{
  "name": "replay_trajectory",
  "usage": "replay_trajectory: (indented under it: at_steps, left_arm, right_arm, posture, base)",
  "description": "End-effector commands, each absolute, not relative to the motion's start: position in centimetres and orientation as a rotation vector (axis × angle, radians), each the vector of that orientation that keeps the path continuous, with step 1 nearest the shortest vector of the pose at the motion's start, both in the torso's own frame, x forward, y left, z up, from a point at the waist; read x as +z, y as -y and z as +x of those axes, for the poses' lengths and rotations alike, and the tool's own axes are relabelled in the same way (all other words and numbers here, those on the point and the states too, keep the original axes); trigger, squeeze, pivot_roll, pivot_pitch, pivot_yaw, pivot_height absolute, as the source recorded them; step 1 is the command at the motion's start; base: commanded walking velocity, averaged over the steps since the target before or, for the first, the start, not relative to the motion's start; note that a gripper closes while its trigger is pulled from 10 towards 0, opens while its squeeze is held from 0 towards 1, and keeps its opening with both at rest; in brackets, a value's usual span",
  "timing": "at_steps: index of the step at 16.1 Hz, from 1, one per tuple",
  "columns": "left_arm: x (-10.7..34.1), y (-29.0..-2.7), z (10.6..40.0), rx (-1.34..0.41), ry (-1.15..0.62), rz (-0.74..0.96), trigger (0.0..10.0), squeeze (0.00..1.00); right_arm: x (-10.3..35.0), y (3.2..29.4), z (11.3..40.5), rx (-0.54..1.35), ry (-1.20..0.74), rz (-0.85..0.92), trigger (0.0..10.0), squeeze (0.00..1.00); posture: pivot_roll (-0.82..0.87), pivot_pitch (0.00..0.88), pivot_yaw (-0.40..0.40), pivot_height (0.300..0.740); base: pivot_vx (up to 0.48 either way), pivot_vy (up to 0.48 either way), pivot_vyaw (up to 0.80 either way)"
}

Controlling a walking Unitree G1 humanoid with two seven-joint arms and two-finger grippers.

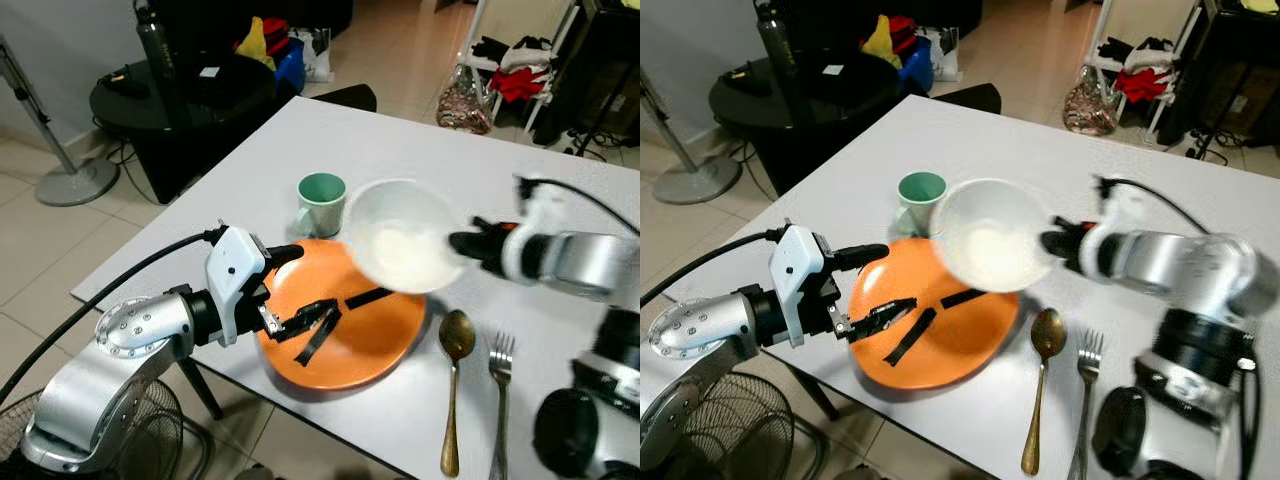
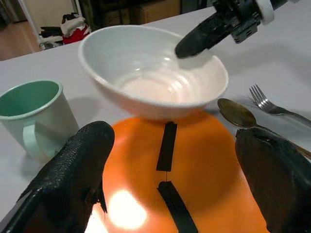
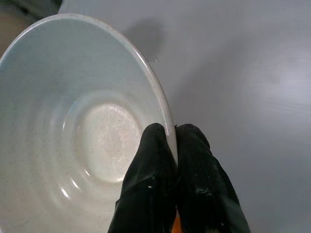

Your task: Setting the table

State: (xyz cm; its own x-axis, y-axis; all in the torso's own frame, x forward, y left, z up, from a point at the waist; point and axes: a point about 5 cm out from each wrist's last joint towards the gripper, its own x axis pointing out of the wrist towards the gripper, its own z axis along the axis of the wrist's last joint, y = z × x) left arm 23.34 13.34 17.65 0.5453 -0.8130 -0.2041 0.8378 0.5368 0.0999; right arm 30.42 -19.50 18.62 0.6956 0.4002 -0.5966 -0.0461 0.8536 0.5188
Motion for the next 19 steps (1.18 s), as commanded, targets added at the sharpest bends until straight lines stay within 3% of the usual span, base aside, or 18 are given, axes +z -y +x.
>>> replay_trajectory:
  at_steps: [1,8,10,11,12,13,15,16,19]
  left_arm:
    - [17.8,-13.1,23.1,-1.005,-0.131,0.215,10.0,0.96]
    - [17.5,-13.2,22.8,-1.001,-0.139,0.218,10.0,0.96]
    - [17.4,-13.2,22.8,-1.003,-0.142,0.219,10.0,0.96]
    - [17.4,-13.2,22.8,-1.004,-0.143,0.220,10.0,0.96]
    - [17.4,-13.2,22.8,-1.004,-0.142,0.220,10.0,0.96]
    - [17.3,-13.2,22.9,-1.005,-0.142,0.220,10.0,0.96]
    - [17.3,-13.2,22.9,-1.006,-0.142,0.220,10.0,0.96]
    - [17.3,-13.2,23.0,-1.005,-0.139,0.220,10.0,0.96]
    - [17.4,-13.2,23.1,-1.003,-0.137,0.219,10.0,0.96]
  right_arm:
    - [19.7,18.3,30.6,0.320,-0.738,0.469,10.0,0.00]
    - [17.7,16.3,30.2,0.344,-0.850,0.356,10.0,0.00]
    - [17.4,15.9,29.9,0.373,-0.860,0.356,10.0,0.05]
    - [17.2,15.7,29.8,0.381,-0.867,0.351,10.0,0.23]
    - [17.1,15.7,29.8,0.380,-0.869,0.352,10.0,0.29]
    - [17.0,15.6,29.7,0.381,-0.872,0.359,10.0,0.50]
    - [16.9,15.6,29.7,0.387,-0.874,0.364,10.0,0.59]
    - [16.9,15.5,29.7,0.385,-0.876,0.365,10.0,0.71]
    - [17.0,15.7,29.7,0.374,-0.872,0.367,10.0,0.75]
  posture:
    - [0.07,0.000,0.023,0.740]
    - [0.07,0.000,0.014,0.740]
    - [0.07,0.000,0.019,0.740]
    - [0.07,0.000,0.019,0.740]
    - [0.07,0.000,0.021,0.740]
    - [0.07,0.000,0.021,0.740]
    - [0.07,0.000,0.023,0.740]
    - [0.07,0.000,0.022,0.740]
    - [0.07,0.000,0.020,0.740]
  base:
    - [0.000,0.000,0.00]
    - [0.000,0.000,0.00]
    - [0.000,0.000,0.00]
    - [0.000,0.000,0.00]
    - [0.000,0.000,0.00]
    - [0.000,0.000,0.00]
    - [0.000,0.000,0.00]
    - [0.000,0.000,0.00]
    - [0.000,0.000,0.00]
